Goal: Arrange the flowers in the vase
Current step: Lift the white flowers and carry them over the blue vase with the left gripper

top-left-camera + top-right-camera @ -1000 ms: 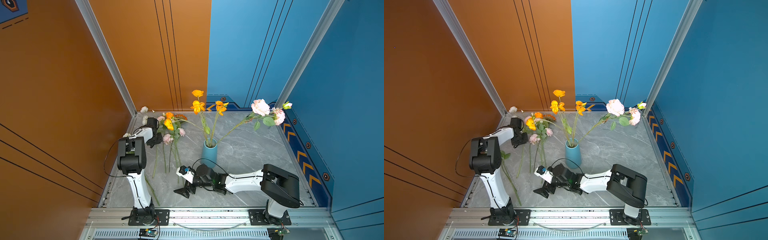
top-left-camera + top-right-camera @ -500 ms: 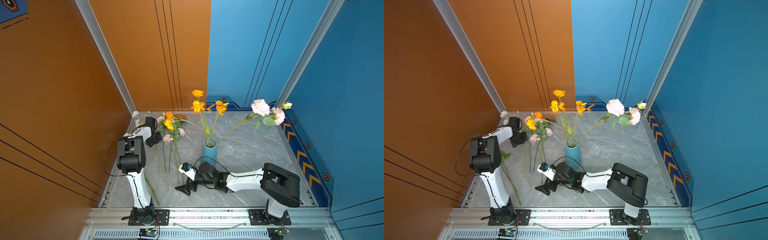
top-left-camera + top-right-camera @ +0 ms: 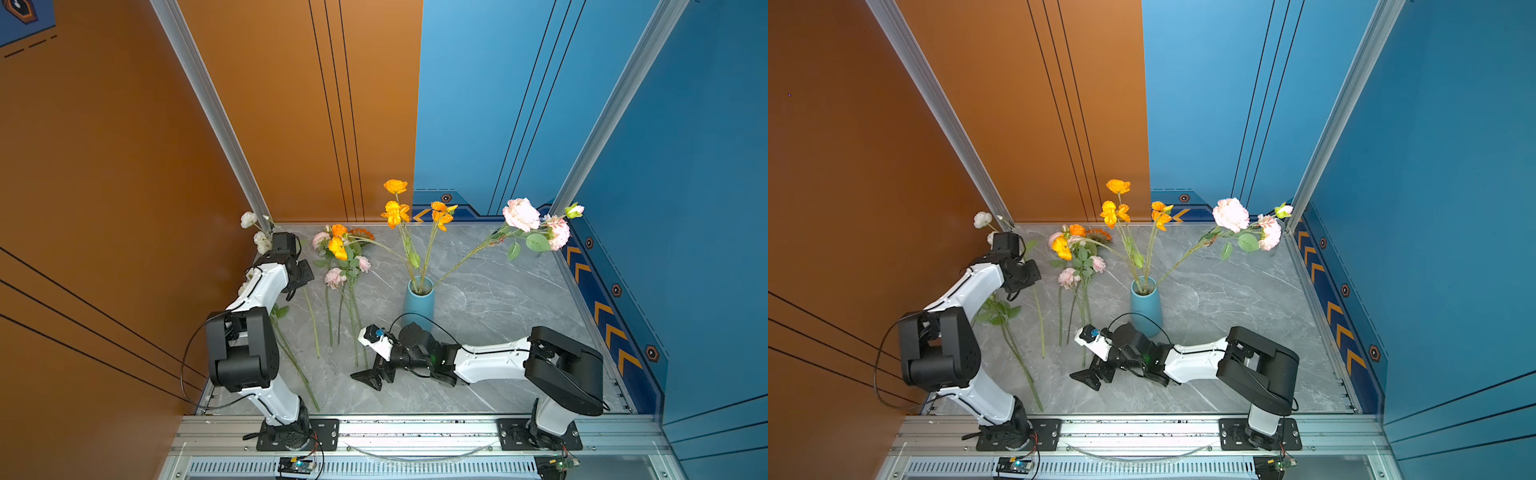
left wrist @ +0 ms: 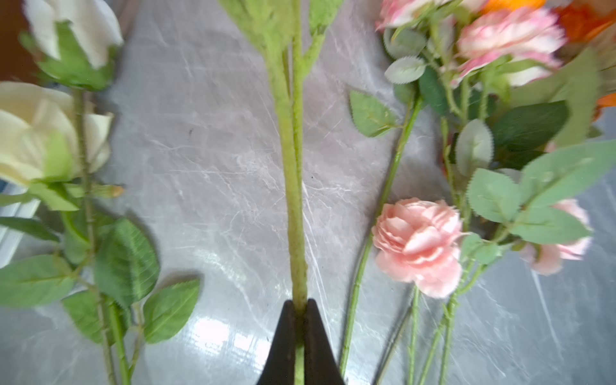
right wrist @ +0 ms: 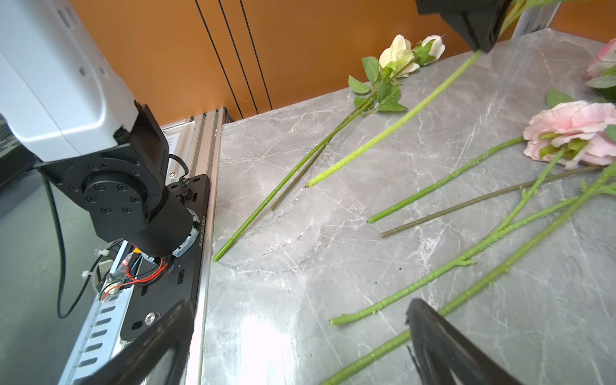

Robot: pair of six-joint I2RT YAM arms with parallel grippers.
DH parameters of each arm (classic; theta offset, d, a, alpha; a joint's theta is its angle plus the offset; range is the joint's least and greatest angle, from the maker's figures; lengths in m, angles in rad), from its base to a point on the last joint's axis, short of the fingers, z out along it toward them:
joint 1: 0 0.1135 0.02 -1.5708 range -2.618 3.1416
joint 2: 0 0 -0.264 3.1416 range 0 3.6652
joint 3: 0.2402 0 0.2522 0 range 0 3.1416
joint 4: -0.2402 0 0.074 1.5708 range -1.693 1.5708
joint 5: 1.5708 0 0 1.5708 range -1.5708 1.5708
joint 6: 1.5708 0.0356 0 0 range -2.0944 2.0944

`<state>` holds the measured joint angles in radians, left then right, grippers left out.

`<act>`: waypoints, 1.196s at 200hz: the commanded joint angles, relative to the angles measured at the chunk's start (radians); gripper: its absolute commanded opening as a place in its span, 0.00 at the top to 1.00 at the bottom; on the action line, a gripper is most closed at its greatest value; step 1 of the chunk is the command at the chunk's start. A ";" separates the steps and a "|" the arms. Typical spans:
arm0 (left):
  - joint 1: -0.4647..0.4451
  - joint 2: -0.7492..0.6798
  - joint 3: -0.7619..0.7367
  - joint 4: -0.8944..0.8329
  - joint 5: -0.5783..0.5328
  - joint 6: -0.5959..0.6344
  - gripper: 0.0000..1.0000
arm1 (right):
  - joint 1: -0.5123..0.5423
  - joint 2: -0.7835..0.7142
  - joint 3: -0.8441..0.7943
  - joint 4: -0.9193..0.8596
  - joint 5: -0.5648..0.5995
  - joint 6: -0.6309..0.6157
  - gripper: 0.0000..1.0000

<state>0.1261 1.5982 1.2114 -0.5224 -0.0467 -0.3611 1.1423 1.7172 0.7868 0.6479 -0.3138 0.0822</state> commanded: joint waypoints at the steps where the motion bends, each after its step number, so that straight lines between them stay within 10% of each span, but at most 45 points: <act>1: 0.006 -0.111 -0.070 -0.001 -0.059 -0.038 1.00 | -0.012 -0.041 -0.022 0.022 -0.001 0.006 0.00; 126: -0.044 -0.609 -0.056 0.153 -0.056 -0.053 1.00 | 0.109 -0.341 0.042 -0.527 0.246 0.169 0.00; 239: -0.656 -0.617 -0.127 0.980 -0.015 0.093 1.00 | -0.030 -0.910 -0.074 -0.863 0.694 0.317 0.00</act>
<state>-0.4652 0.9470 1.0985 0.2420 -0.0410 -0.2947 1.1381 0.9207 0.7364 -0.0978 0.2493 0.3573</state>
